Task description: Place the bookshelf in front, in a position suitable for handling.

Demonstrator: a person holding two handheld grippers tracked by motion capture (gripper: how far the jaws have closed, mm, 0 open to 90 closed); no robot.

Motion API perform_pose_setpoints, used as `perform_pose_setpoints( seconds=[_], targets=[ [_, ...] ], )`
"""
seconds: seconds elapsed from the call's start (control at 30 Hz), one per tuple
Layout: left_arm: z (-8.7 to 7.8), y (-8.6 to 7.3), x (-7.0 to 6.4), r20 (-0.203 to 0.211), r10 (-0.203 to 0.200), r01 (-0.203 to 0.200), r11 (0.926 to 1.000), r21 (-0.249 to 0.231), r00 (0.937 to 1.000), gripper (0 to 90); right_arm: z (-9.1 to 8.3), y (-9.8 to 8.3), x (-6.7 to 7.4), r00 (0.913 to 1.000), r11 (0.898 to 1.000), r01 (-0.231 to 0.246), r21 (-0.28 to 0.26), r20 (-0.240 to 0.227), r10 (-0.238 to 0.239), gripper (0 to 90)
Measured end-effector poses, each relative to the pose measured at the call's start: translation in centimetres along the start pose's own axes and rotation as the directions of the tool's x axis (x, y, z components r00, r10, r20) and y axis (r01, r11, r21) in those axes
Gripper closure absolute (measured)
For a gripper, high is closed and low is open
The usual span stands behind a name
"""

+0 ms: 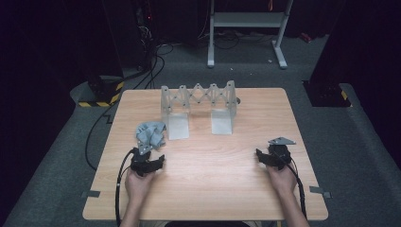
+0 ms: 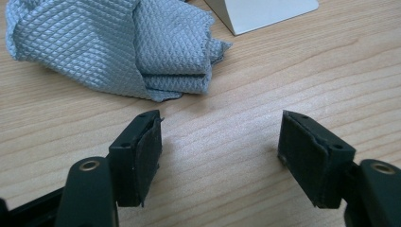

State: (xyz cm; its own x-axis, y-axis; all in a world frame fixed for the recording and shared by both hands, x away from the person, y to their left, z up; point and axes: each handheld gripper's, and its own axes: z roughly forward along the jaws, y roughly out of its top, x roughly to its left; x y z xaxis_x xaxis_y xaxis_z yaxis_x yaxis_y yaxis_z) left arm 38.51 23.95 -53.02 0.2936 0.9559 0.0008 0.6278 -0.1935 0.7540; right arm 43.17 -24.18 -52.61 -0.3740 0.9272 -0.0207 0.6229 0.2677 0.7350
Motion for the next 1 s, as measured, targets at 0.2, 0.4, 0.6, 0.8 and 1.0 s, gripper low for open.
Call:
perform_pose_setpoints(
  seconds=[0.2, 0.4, 0.6, 0.8, 1.0],
  targets=[
    [-0.08, -0.05, 0.03, -0.007, -0.003, 0.003, 1.0, 0.003, 1.0, 30.9, 0.01, 0.0, 0.01, 1.0, 1.0, 0.001, 0.0, 0.0, -0.001, 35.9],
    [-0.07, -0.05, 0.03, -0.007, -0.003, 0.003, 1.0, 0.002, 1.0, 30.8, 0.04, 0.02, 0.07, 1.0, 1.0, 0.005, 0.004, -0.006, -0.005, 32.4],
    [-0.28, -0.22, -0.07, 0.009, -0.01, 0.01, 1.0, 0.002, 0.9999, 30.0, 0.17, 0.09, 0.19, 0.9986, 0.999, 0.034, 0.017, -0.041, -0.033, 22.3],
    [-0.31, -0.27, -0.27, 0.005, 0.002, -0.002, 1.0, 0.004, 1.0, 29.1, 0.09, 0.03, 0.44, 0.9996, 1.0, 0.016, 0.02, -0.025, -0.016, 22.6],
    [-0.39, -0.15, -0.2, -0.008, -0.012, 0.012, 0.9998, 0.017, 0.9999, 30.7, 0.06, 0.1, 0.42, 0.9997, 1.0, 0.012, 0.024, -0.02, -0.012, 24.8]
  ],
)
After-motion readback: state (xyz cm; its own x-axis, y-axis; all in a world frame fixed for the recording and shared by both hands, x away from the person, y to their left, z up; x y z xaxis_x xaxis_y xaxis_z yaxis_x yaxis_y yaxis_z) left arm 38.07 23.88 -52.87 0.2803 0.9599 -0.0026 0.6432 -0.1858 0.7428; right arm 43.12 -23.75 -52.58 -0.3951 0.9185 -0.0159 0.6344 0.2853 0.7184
